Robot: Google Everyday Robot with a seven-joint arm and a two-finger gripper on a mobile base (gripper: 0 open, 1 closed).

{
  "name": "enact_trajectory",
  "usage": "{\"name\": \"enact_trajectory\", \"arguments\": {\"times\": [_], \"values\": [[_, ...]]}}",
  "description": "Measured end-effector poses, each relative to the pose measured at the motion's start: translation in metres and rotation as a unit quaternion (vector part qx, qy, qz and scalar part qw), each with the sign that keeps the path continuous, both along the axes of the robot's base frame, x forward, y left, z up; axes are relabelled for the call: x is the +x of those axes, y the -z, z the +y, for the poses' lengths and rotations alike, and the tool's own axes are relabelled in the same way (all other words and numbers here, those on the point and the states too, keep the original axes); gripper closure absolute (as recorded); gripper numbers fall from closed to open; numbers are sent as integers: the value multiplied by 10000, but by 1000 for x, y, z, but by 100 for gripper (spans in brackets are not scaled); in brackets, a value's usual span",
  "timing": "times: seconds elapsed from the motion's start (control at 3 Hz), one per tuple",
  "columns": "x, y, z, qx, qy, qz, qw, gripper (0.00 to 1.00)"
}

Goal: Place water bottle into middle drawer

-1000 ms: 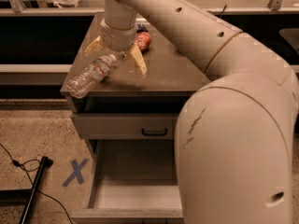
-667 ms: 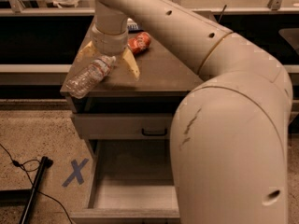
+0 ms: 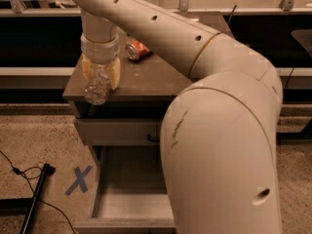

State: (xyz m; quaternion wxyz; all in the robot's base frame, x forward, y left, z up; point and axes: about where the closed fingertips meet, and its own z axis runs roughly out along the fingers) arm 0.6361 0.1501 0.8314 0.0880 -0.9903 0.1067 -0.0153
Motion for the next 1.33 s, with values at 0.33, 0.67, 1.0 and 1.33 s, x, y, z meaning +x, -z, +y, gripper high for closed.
{"name": "enact_trajectory", "arguments": {"times": [0.33, 0.67, 1.0, 1.33], "values": [[1, -3, 5, 80, -23, -7, 10000, 72], [0, -31, -10, 657, 181, -157, 9976, 96], [-11, -68, -49, 1389, 612, -480, 9873, 100], [-36, -82, -92, 1939, 989, -685, 9736, 100]]}}
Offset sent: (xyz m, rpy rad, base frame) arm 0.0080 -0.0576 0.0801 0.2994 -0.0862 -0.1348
